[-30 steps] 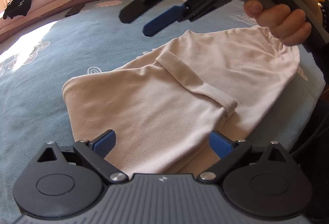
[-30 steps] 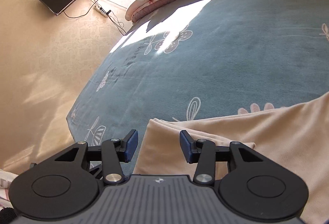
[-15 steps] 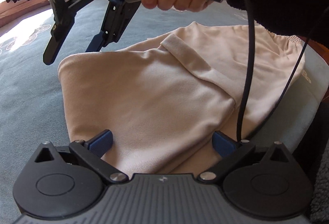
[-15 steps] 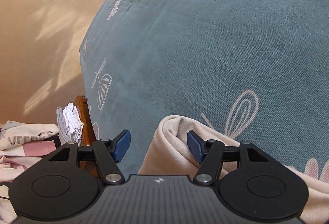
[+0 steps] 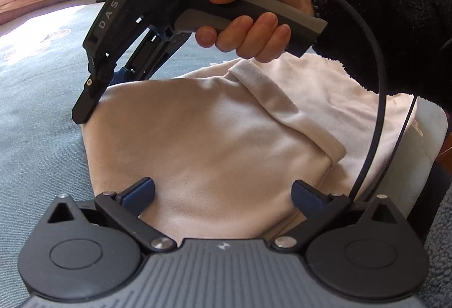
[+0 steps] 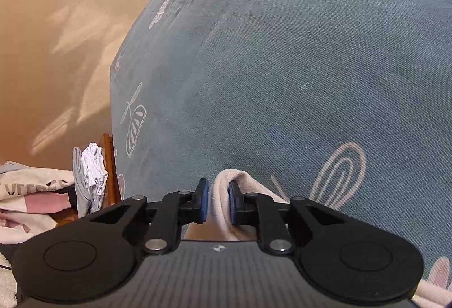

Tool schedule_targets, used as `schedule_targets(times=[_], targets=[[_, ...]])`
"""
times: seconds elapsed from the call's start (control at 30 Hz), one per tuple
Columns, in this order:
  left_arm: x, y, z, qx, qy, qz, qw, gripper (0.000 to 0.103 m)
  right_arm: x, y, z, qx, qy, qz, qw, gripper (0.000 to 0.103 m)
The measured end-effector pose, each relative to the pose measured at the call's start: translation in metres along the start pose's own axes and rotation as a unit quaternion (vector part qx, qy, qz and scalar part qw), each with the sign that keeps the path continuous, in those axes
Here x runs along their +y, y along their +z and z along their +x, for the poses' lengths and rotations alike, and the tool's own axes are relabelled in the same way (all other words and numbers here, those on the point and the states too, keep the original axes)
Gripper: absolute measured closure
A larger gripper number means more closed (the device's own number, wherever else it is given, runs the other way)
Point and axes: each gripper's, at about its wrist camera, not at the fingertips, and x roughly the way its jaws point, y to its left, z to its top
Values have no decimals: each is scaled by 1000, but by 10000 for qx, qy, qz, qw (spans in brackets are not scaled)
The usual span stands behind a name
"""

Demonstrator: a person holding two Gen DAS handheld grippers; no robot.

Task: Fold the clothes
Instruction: 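Press the right tool down on the folded sweatpants to flatten it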

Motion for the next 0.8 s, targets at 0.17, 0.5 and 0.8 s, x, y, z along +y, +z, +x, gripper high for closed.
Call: schedule_targets(times=[0.17, 0.5, 0.8], targets=[[0, 13, -17, -210, 175, 295, 9992, 1, 30, 1, -33, -1111, -1158, -543, 9855, 83], [17, 8, -1, 13, 118, 60, 9999, 1, 68, -38, -13, -352, -1287, -2044, 9697, 85], [18, 11, -3, -35, 48, -83, 9999, 1, 75, -58, 7, -463, -2128, -2518, 9430, 102]])
